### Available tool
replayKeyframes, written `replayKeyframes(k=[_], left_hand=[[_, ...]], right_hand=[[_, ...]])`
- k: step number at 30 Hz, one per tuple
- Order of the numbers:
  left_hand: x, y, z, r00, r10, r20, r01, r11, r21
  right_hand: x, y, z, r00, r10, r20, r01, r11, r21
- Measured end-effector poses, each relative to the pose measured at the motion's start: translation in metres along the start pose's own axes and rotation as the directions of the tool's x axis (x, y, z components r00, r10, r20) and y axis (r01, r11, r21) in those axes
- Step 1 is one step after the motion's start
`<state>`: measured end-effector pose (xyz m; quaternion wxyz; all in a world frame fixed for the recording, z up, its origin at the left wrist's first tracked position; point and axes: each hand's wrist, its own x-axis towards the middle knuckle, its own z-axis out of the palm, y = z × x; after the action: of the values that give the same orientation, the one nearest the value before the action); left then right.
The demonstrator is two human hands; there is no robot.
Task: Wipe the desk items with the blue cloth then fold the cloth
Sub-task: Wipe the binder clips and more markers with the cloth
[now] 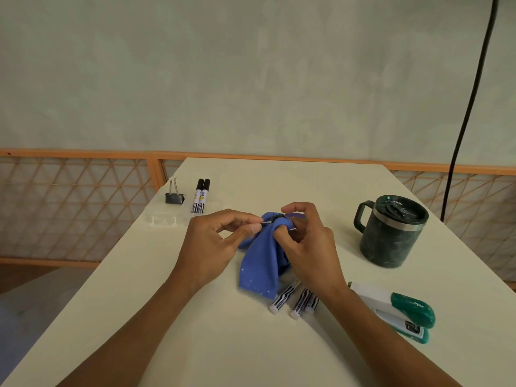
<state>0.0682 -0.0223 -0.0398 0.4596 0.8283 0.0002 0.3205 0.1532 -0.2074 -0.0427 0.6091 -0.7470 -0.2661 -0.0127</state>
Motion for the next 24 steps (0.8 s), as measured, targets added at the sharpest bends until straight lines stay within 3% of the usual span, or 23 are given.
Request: replayKeyframes(k=[9, 12, 19, 24], left_hand=[[0.002, -0.005, -0.005, 0.988, -0.149, -0.033, 0.144, 0.982, -0.121], [0.003, -0.005, -0.005, 0.986, -0.159, -0.042, 0.154, 0.982, -0.109], [0.001, -0.001, 0.001, 0.989, -0.148, -0.016, 0.146, 0.985, -0.088], [0.001, -0.005, -0.003, 0.981, -0.192, -0.024, 0.186, 0.97, -0.155]], right_hand=[[0.002, 0.006, -0.008, 0.972, 0.012, 0.233, -0.049, 0.987, 0.154], [0.002, 0.004, -0.01, 0.974, 0.015, 0.227, -0.049, 0.988, 0.144], [0.003, 0.001, -0.008, 0.997, 0.046, 0.054, -0.049, 0.998, 0.049], [0.003, 0.003, -0.008, 0.981, 0.042, 0.19, -0.075, 0.983, 0.166]])
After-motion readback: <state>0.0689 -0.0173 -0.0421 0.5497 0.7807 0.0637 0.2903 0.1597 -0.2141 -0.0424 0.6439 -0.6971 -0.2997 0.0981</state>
